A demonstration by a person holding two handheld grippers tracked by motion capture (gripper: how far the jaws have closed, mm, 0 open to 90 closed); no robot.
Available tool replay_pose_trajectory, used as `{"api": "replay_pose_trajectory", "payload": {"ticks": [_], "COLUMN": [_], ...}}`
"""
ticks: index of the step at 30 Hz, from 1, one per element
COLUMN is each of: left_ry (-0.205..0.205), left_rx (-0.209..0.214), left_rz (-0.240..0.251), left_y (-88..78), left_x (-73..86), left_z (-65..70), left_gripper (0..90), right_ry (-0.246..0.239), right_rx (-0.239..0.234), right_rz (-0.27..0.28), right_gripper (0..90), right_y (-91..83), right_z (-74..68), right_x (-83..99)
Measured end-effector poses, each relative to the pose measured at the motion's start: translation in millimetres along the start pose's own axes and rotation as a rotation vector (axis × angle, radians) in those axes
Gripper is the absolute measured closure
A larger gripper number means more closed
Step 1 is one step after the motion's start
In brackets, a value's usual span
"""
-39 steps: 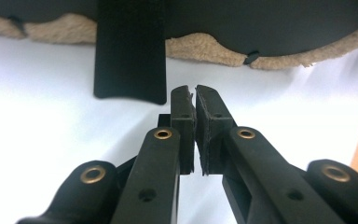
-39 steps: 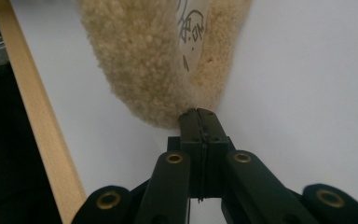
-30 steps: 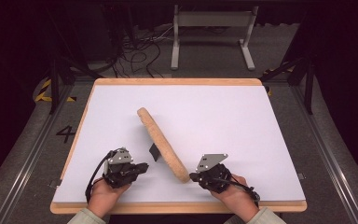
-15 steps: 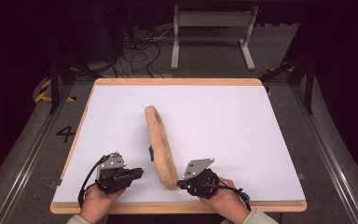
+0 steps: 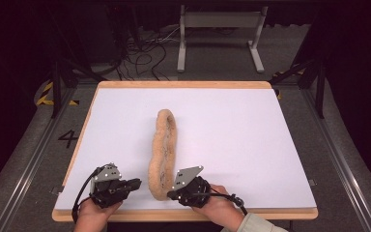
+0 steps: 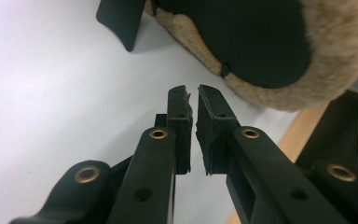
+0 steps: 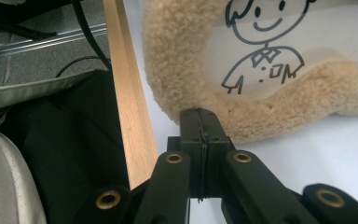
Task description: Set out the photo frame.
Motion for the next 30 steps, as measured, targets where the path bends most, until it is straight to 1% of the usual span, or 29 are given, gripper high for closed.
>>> {"api": "replay_pose_trajectory", "payload": {"ticks": [2, 3, 5, 6, 7, 8, 9, 10, 13, 16, 19, 21, 23, 25, 26, 27, 29, 30], "left_ry": [-0.019, -0.040, -0.036, -0.044, -0.033, -0.033, -0.024, -0.012, -0.017, 0.006, 0.001, 0.017, 0.029, 0.055, 0.075, 0.089, 0.092, 0.100], "left_rx": [0.005, 0.013, 0.014, 0.021, 0.038, 0.038, 0.061, 0.074, 0.134, 0.167, 0.240, 0.258, 0.278, 0.278, 0.270, 0.263, 0.282, 0.277], "left_rz": [0.001, -0.001, 0.016, 0.024, 0.047, 0.047, 0.070, 0.088, 0.150, 0.200, 0.230, 0.221, 0.198, 0.156, 0.120, 0.094, 0.066, 0.051], "left_y": [-2.0, -3.8, -9.6, -13.1, -17.1, -17.1, -20.8, -23.5, -29.2, -33.2, -33.3, -28.9, -21.1, -10.8, -5.3, -0.4, 7.4, 10.6], "left_x": [-0.3, -0.1, 1.1, 1.2, -0.1, -0.1, -2.0, -3.6, -9.0, -13.9, -18.5, -20.1, -20.5, -19.2, -18.0, -16.4, -13.8, -13.1], "left_z": [0.8, 1.9, 4.5, 7.1, 9.4, 9.4, 12.9, 15.8, 22.6, 29.0, 35.3, 41.5, 46.7, 51.9, 54.5, 56.8, 59.2, 59.8], "left_gripper": [81.7, 81.2, 81.1, 81.8, 82.7, 84.2, 84.2, 85.1, 85.2, 85.7, 85.7, 85.8, 85.8, 85.5, 85.4, 85.4, 85.4, 85.4], "right_ry": [-0.002, -0.001, 0.001, 0.001, 0.004, 0.007, 0.007, 0.012, 0.022, 0.032, 0.051, 0.060, 0.061, 0.069, 0.070, 0.069, 0.069, 0.073], "right_rx": [-0.007, -0.006, -0.004, 0.000, 0.005, 0.012, 0.012, 0.019, 0.047, 0.079, 0.104, 0.114, 0.126, 0.135, 0.138, 0.140, 0.143, 0.144], "right_rz": [0.000, -0.002, -0.006, -0.009, -0.010, -0.010, -0.010, -0.008, -0.006, -0.014, -0.015, -0.012, -0.010, -0.007, -0.009, -0.008, -0.010, -0.011], "right_gripper": [90.0, 90.0, 90.0, 90.0, 90.0, 90.0, 90.0, 90.0, 90.0, 90.0, 90.0, 90.0, 90.0, 90.0, 90.0, 90.0, 90.0, 90.0], "right_y": [2.1, 2.4, 1.7, 0.9, -0.1, -1.8, -1.8, -3.7, -9.6, -13.4, -17.4, -19.8, -21.9, -23.6, -24.6, -25.4, -26.3, -26.5], "right_z": [0.3, 0.7, 1.7, 2.2, 3.0, 4.5, 4.5, 6.3, 12.5, 22.2, 29.9, 33.2, 35.8, 37.5, 38.0, 38.6, 39.1, 39.3], "right_x": [-0.8, -0.7, -0.1, 0.8, 1.6, 2.6, 2.6, 3.6, 6.3, 10.4, 13.3, 14.1, 14.8, 15.5, 15.9, 16.4, 17.4, 18.0]}}
Point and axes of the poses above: each handheld gripper's, and its own axes: y roughly forward along the jaws, x roughly out of its underside, z roughly to its right, the point moved 1 cm from there along y, roughly forward along the jaws, and after that the axes turned 12 degrees about z, right-handed, at the moved point
